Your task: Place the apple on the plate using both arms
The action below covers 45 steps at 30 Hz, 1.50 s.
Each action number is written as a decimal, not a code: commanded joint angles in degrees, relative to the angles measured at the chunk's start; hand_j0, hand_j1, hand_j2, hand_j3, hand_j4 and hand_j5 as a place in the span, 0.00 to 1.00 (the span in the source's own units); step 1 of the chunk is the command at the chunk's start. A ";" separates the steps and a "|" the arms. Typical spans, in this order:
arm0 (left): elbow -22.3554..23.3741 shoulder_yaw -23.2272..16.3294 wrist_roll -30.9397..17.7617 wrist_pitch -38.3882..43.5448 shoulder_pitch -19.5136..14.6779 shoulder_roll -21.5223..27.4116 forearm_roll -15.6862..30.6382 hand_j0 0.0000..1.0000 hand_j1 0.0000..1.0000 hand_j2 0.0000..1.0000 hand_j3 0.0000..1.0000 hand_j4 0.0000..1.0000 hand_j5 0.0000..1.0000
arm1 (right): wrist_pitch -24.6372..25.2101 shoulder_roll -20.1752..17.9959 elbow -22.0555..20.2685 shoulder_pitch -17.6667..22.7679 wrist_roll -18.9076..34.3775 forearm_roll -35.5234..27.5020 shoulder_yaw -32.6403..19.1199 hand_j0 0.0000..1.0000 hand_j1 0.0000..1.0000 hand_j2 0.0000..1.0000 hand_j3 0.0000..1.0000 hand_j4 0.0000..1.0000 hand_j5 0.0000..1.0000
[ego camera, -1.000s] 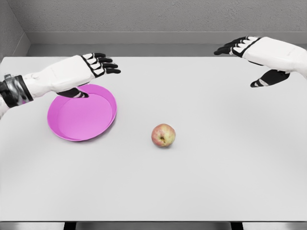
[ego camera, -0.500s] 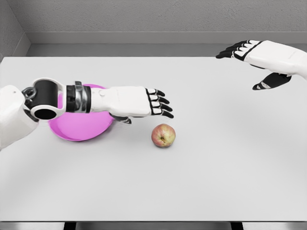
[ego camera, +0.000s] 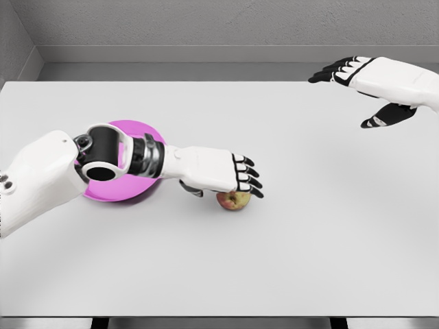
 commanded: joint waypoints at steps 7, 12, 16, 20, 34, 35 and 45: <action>3.96 -0.77 -1.44 0.12 -0.44 -3.19 -2.58 1.00 1.00 1.00 1.00 1.00 1.00 | 0.17 -0.11 -0.05 0.09 -0.03 -0.19 -0.02 1.00 1.00 1.00 1.00 1.00 1.00; 3.96 -1.83 -1.96 0.12 -0.70 -3.27 -2.85 1.00 1.00 1.00 1.00 1.00 1.00 | 0.08 -0.11 -0.05 0.09 -0.03 -0.19 -0.02 1.00 1.00 1.00 1.00 1.00 1.00; 4.40 -2.27 -2.40 0.12 -0.79 -3.89 -2.85 0.98 0.98 0.98 0.98 0.98 0.98 | 0.08 -0.11 -0.13 0.26 -0.03 -0.19 -0.02 1.00 1.00 1.00 1.00 1.00 1.00; 4.40 -2.36 -2.40 0.12 -0.79 -3.89 -3.64 0.83 0.83 0.83 0.83 0.83 0.83 | 0.08 -0.11 -0.05 0.18 -0.03 -0.19 -0.02 1.00 1.00 1.00 1.00 1.00 1.00; 4.31 -3.33 -1.79 0.12 -0.97 -3.19 -5.22 0.59 0.59 0.59 0.59 0.59 0.59 | 0.08 -0.11 -0.13 0.09 -0.03 -0.19 -0.02 1.00 1.00 1.00 1.00 1.00 1.00; 4.31 -3.24 -1.79 0.12 -0.97 -3.10 -4.78 0.59 0.59 0.59 0.59 0.59 0.59 | 0.08 -0.11 -0.13 0.09 -0.03 -0.19 -0.02 1.00 1.00 1.00 1.00 1.00 1.00; 3.61 8.98 -1.70 0.12 -2.64 2.78 -1.53 0.39 0.39 0.39 0.39 0.39 0.39 | 0.08 -0.11 -0.13 0.18 -0.03 -0.19 -0.02 1.00 1.00 1.00 1.00 1.00 1.00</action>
